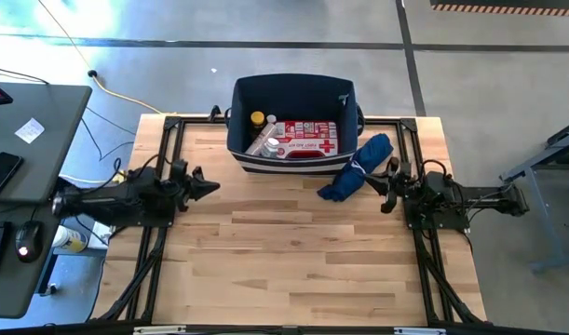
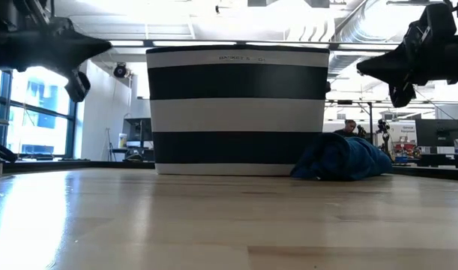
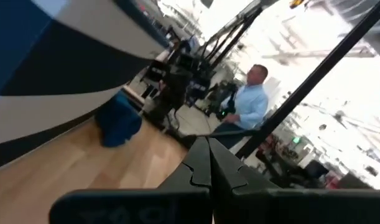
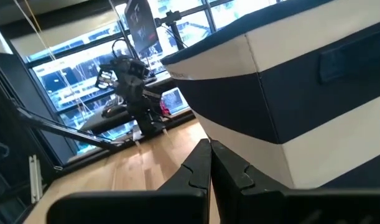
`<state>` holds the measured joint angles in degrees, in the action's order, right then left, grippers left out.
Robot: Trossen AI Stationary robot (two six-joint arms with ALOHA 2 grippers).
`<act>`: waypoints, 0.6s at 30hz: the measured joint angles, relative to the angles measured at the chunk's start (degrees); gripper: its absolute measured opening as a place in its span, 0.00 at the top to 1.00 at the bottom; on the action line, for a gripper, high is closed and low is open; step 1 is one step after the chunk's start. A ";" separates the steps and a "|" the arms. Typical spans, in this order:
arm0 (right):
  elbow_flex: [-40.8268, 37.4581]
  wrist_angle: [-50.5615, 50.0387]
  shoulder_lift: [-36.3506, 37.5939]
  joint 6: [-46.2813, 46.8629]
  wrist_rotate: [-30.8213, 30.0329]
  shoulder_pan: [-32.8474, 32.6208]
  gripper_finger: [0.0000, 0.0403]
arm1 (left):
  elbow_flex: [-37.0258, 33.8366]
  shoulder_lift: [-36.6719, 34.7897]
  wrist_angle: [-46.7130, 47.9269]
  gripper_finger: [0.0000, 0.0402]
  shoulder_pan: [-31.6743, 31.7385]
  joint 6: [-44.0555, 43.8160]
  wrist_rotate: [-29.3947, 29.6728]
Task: Pick & place medical supplies in basket/bin
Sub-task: Return to Home Position
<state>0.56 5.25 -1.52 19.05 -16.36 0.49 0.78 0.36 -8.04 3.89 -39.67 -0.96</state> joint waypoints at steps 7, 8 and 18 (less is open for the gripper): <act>-0.02 0.09 0.00 0.35 0.02 0.00 1.00 | 0.00 0.03 6.88 0.87 11.88 10.01 -5.88; -0.02 0.09 0.00 0.36 0.04 0.00 1.00 | 0.15 0.14 7.08 0.84 12.57 12.79 -5.25; -0.04 0.07 0.00 0.35 0.01 0.00 1.00 | 0.28 1.33 8.05 0.75 14.49 18.31 -2.48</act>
<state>0.51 5.32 -1.52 19.40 -16.35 0.49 1.06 1.69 0.01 18.38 -21.37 -3.44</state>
